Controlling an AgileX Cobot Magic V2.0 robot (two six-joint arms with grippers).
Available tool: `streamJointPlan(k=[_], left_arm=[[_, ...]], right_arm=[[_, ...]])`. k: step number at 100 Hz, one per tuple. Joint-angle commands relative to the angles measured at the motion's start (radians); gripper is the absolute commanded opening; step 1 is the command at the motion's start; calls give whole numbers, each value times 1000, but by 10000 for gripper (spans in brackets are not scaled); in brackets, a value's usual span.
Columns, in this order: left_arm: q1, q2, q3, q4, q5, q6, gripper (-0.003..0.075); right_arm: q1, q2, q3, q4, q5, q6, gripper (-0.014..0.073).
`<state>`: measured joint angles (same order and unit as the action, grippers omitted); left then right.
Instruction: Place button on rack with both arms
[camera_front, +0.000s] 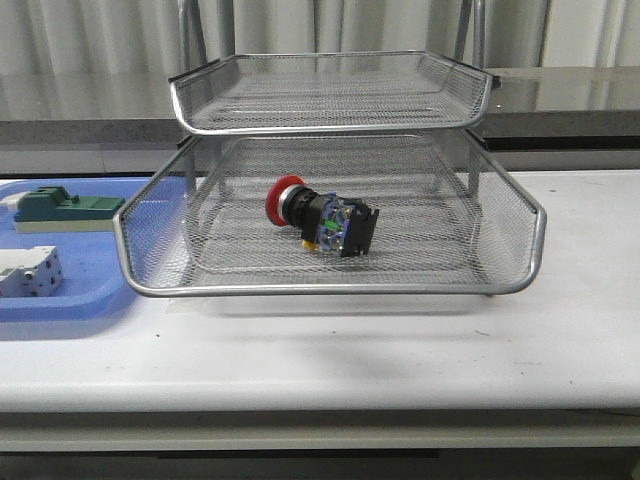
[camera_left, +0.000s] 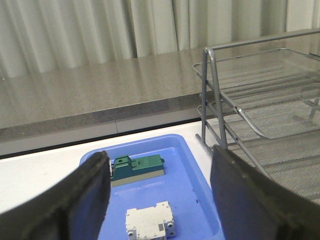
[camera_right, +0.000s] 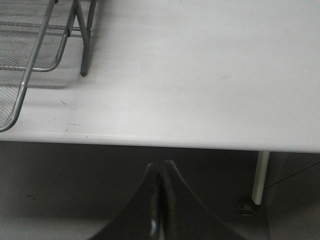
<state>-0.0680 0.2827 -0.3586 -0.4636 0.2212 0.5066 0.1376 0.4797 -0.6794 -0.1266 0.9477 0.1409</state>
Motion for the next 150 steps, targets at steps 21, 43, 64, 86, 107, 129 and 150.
streamJointPlan(k=[21,43,64,86,107,129,150], left_arm=[[3,-10,16,-119,-141,-10,420],[3,-10,16,-139,-134,-10,419],[3,-10,16,-130,-141,-10,222],[3,-10,16,-128,-139,-10,-20],[3,-10,16,-128,-139,-10,-20],[3,-10,16,-128,-139,-10,-20],[3,-10,16,-128,-139,-10,-20]], right_arm=[[0,4,-32,-17,-62,-2,-68],[0,4,-32,-17,-62,-2,-68],[0,4,-32,-17,-62,-2,-68],[0,4,-32,-17,-62,-2,-68],[0,4,-32,-17,-62,-2,-68],[0,4,-32,-17,-62,-2,-68],[0,4,-32,-14,-62,-2,-68]])
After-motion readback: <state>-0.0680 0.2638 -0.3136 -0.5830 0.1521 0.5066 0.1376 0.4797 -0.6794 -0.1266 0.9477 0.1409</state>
